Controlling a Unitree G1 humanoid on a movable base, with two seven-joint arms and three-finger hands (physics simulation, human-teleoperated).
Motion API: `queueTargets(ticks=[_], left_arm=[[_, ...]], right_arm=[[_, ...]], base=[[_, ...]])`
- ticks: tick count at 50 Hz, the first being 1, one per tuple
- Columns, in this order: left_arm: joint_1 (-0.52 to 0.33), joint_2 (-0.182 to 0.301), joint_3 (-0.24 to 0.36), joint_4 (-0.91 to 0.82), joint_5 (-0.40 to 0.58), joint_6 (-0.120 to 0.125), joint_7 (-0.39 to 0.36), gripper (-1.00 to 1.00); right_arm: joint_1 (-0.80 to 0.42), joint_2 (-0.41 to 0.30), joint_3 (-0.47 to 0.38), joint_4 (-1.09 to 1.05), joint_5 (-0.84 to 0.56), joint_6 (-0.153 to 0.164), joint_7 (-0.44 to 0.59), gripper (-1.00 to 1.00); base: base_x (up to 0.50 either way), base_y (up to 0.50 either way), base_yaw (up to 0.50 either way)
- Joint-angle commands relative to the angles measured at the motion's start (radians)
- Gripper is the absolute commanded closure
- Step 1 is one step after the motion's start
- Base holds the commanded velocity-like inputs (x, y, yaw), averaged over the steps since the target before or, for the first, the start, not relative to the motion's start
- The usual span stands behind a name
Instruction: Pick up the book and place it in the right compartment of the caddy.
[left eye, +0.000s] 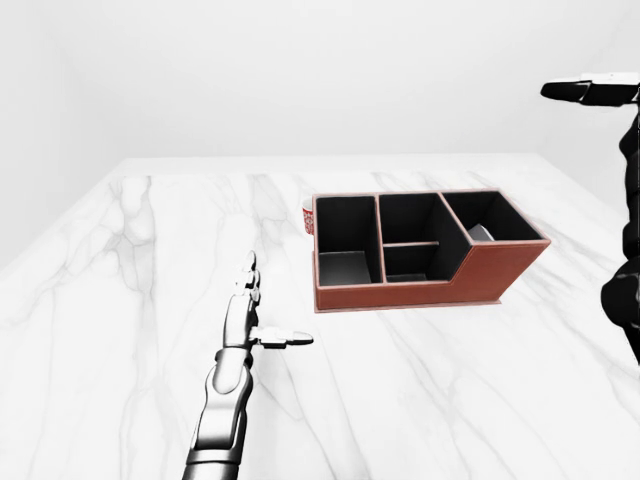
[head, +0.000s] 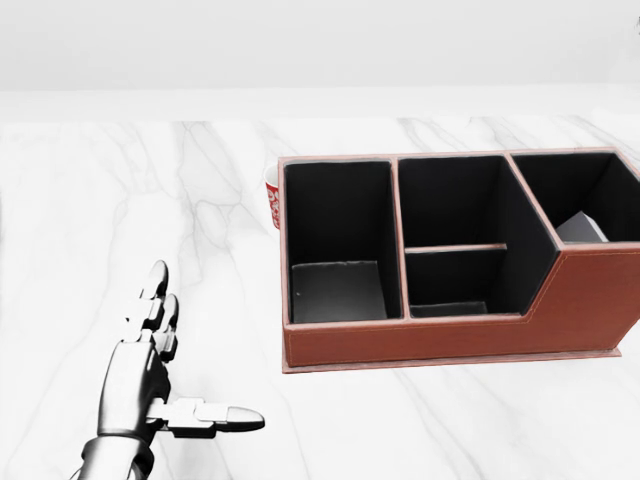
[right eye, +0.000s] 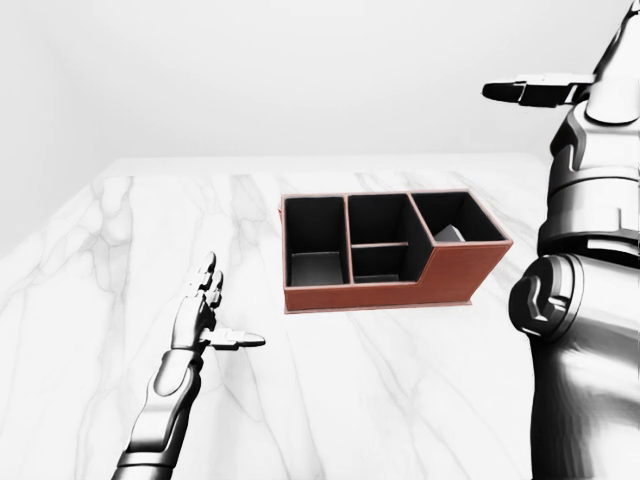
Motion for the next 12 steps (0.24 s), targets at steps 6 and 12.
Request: queueTargets(ticks=[6,12], left_arm=[[0.004,-0.001,-0.002,-0.008,0.001,0.002,0.000,-1.00],[0.006,-0.001,-0.002,-0.018,0.002,0.010,0.000,-1.00]], right_arm=[[-0.129,-0.052,0.004,-0.160,0.084,0.033,0.033,-1.00],[-0.115,-0.069,0.001,-0.416,0.146,0.063,0.047,-1.00]], base=[[0.00,0.00,0.00],[0.00,0.00,0.00]])
